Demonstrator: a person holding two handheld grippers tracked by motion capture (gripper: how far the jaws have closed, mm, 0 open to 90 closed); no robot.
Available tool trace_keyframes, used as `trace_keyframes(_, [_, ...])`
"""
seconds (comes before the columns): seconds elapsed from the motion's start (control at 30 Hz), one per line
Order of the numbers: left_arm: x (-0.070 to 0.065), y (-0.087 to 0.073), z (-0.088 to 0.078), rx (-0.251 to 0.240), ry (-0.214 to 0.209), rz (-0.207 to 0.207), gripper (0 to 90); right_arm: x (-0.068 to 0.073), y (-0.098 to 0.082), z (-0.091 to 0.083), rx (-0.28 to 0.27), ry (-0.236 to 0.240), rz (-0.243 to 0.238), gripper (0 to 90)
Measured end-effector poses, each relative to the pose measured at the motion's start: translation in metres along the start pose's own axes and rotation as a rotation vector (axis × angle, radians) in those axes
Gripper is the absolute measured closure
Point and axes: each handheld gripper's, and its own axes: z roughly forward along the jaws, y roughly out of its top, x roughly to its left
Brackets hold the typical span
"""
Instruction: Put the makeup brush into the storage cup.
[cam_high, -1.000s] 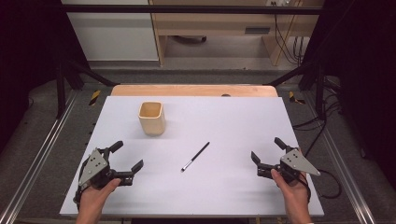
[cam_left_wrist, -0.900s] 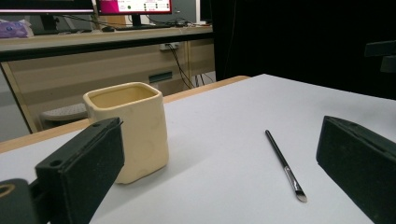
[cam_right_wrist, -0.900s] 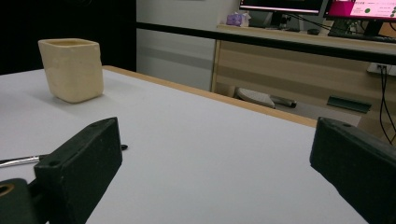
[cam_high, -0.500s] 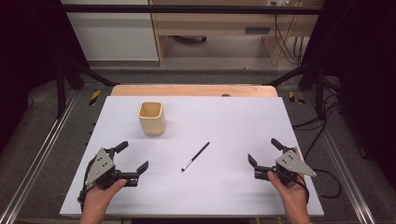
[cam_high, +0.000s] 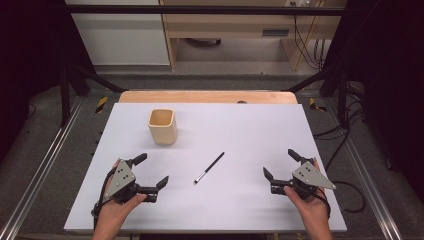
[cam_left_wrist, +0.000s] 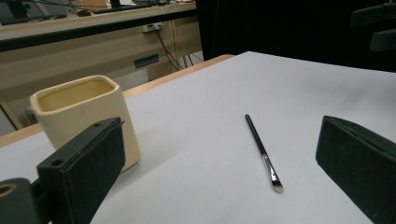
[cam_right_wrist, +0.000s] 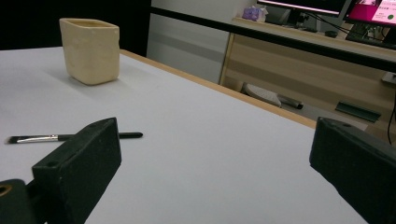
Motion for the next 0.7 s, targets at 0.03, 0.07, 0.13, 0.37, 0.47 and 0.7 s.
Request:
trace_keyframes(0.03, [-0.001,0.001,0.001,0.001,-0.002,-0.001,1.2,0.000,0.000,0.000,0.000,0.001,0.000,2.3])
trace_keyframes(0.07, [-0.002,0.002,0.002,0.003,-0.004,0.000,1.2,0.001,0.000,0.000,0.002,0.001,0.002,2.2])
trace_keyframes(0.13, [-0.004,0.003,0.005,0.010,-0.011,0.006,1.2,0.001,0.000,0.000,0.002,0.002,0.003,2.1])
trace_keyframes(0.37, [-0.010,0.010,0.012,0.022,-0.027,0.013,1.3,0.001,0.000,0.000,0.002,0.007,0.002,2.0])
trace_keyframes(0.47, [-0.012,0.011,0.015,0.027,-0.035,0.016,1.4,0.001,0.000,0.000,0.006,0.008,0.004,2.0])
trace_keyframes(0.7, [-0.016,0.014,0.026,0.089,-0.051,0.032,1.8,0.001,-0.001,0.000,0.007,0.007,0.007,2.0])
